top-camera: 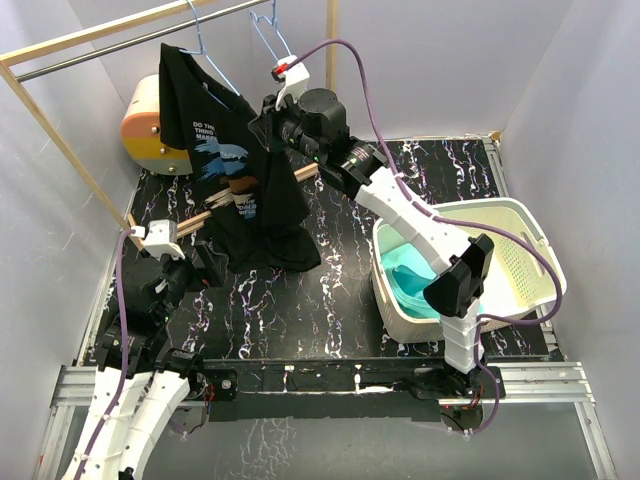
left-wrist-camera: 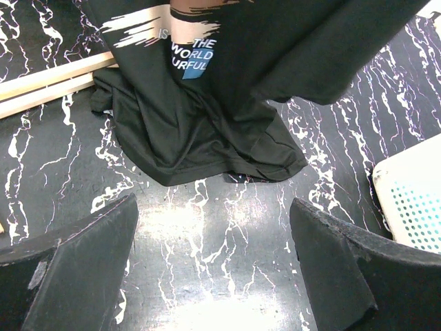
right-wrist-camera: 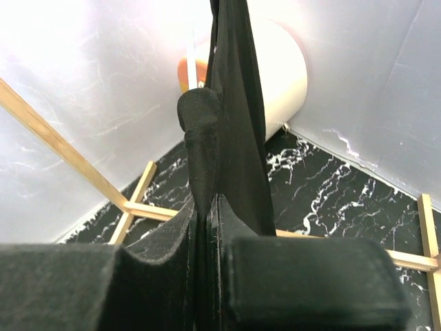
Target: Remove the t-shirt from the hanger
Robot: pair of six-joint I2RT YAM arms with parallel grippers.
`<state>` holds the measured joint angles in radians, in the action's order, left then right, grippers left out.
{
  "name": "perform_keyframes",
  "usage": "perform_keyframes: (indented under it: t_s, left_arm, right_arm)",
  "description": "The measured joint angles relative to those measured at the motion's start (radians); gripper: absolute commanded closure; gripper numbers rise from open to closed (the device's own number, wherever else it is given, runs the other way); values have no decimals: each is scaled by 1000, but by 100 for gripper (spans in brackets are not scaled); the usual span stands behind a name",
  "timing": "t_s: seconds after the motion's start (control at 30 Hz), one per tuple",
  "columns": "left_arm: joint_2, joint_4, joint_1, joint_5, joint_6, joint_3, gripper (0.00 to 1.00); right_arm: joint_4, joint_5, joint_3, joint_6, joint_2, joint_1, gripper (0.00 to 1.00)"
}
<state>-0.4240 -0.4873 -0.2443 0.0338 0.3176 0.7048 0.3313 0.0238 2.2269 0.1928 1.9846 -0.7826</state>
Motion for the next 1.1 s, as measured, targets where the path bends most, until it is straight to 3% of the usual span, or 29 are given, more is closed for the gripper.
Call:
perform_keyframes:
  t_s: [0.47,1.1]
  left_arm:
    - [5,0,0,0,0,0,10]
    - [12,0,0,1,-1,0,6]
  right_arm:
    - [-332,-1,-193,98,-134,0,92]
    - [-415,4,-317,102,-312,0,92]
